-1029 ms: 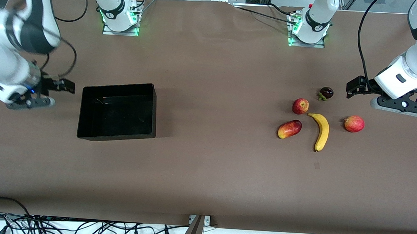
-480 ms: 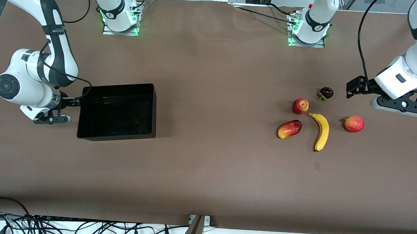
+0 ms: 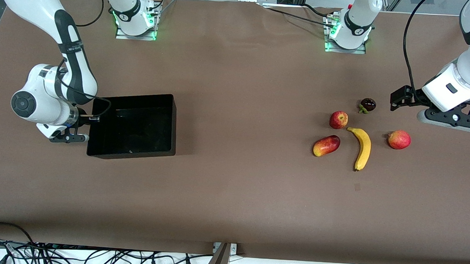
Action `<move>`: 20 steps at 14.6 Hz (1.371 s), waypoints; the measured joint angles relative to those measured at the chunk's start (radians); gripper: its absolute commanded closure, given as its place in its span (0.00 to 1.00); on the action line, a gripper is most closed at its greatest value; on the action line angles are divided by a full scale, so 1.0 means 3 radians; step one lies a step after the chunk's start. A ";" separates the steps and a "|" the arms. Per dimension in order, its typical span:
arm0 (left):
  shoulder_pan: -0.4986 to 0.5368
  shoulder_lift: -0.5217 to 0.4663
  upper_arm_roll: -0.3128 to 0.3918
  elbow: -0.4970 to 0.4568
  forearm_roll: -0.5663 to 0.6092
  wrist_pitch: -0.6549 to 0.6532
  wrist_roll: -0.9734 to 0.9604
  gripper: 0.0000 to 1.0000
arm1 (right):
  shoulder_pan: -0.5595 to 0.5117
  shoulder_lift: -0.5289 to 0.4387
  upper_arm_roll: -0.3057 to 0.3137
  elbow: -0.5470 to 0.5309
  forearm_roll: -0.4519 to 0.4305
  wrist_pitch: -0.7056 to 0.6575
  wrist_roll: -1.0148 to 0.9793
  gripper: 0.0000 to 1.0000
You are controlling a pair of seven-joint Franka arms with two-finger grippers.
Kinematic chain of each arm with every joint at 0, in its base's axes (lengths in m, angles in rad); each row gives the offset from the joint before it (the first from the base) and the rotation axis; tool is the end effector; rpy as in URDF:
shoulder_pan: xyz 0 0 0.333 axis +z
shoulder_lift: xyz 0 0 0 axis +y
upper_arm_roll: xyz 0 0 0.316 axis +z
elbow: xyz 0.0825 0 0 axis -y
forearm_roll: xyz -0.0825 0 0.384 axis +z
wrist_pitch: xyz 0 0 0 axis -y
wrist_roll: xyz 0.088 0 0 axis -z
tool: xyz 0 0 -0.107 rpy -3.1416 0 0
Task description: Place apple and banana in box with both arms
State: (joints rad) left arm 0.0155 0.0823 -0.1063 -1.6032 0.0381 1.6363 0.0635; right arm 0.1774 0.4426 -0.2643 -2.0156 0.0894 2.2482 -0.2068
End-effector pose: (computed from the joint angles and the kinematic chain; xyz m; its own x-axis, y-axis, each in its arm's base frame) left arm 0.5798 -0.0467 0.5683 0.9865 -0.1561 -0.0505 -0.1575 -0.9872 -0.0260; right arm 0.5800 -0.0461 0.2229 0.9782 0.0677 -0.1965 0.0719 -0.9973 0.0145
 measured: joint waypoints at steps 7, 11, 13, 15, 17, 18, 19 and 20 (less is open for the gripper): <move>0.0000 0.0004 -0.0002 0.0000 0.0000 -0.0016 0.0000 0.00 | 0.0029 -0.0038 0.0405 0.0725 0.0014 -0.0686 0.0355 1.00; 0.0000 0.0059 -0.0003 -0.0001 0.0000 -0.0217 0.0000 0.00 | 0.0050 -0.0043 0.1044 0.0960 0.0015 -0.0802 0.1051 1.00; 0.0004 0.0134 -0.0001 -0.0003 0.0000 -0.0438 0.0000 0.00 | 0.0082 -0.0036 0.1426 0.0960 0.0015 -0.0774 0.1487 1.00; 0.0020 0.0248 0.0004 -0.0010 0.0000 -0.0674 0.0000 0.00 | 0.0249 0.0005 0.1671 0.0960 0.0015 -0.0633 0.1947 1.00; 0.0034 0.0360 0.0009 -0.0080 0.0000 -0.0765 -0.0005 0.00 | 0.0541 0.0114 0.1711 0.0960 0.0014 -0.0395 0.2308 1.00; 0.0037 0.0398 0.0009 -0.0164 0.0000 -0.0745 -0.0023 0.00 | 0.0671 0.0192 0.1711 0.0961 0.0015 -0.0272 0.2453 1.00; 0.0039 0.0426 0.0009 -0.0263 0.0000 -0.0675 -0.0064 0.00 | 0.0771 0.0271 0.1710 0.0966 0.0014 -0.0169 0.2566 1.00; 0.0046 0.0445 0.0010 -0.0379 -0.0001 -0.0550 -0.0120 0.00 | 0.0849 0.0350 0.1709 0.0984 0.0014 -0.0094 0.2663 1.00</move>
State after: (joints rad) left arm 0.0292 0.2157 -0.1034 -1.7169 0.0377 1.4712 0.0275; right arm 0.4322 0.5475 0.2484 -1.7205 0.0937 2.2199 0.5920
